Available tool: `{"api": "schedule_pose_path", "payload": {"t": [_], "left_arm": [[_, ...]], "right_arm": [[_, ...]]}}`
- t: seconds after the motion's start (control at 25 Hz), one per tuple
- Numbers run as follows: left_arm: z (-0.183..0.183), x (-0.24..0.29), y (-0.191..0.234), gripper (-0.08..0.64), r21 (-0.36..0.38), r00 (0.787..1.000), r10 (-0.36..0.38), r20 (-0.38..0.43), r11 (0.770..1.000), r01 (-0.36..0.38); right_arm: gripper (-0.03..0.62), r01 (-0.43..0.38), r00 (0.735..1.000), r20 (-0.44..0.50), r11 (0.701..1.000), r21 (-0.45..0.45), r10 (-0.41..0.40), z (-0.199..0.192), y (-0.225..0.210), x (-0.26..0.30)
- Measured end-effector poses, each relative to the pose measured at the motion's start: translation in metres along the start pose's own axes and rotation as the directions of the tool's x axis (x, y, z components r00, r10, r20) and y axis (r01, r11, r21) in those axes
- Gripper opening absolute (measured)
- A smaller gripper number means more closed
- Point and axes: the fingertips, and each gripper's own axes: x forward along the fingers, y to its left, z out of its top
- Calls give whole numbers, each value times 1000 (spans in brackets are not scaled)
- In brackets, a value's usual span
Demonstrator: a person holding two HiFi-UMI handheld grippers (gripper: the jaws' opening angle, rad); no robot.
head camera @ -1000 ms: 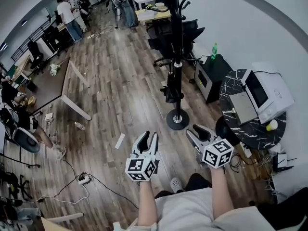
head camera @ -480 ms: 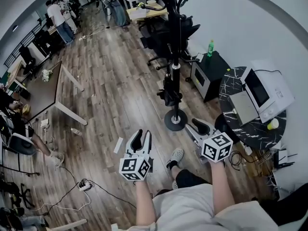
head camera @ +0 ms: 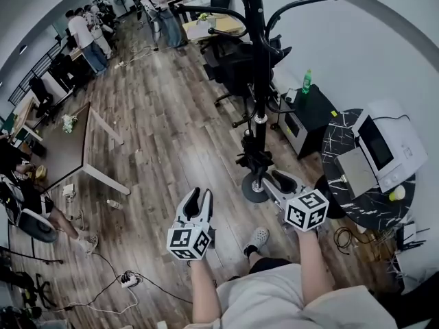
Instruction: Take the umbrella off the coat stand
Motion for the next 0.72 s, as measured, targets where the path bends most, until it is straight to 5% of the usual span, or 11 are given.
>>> {"api": "schedule_pose_path", "payload": {"t": [0.24, 0.48, 0.72], "left_arm": [[2, 49, 8, 135, 4, 998, -54, -40, 999, 54], [-9, 88, 12, 135, 10, 990, -107, -86, 994, 109], [-13, 117, 29, 135, 24, 986, -121, -114, 992, 124]], "right_arm": [[169, 24, 1000, 1, 1000, -3, -24, 15, -25, 30], [169, 91, 991, -85, 986, -142, -104, 8, -55, 62], [169, 82, 991, -99, 992, -99, -92, 5, -75, 98]]}}
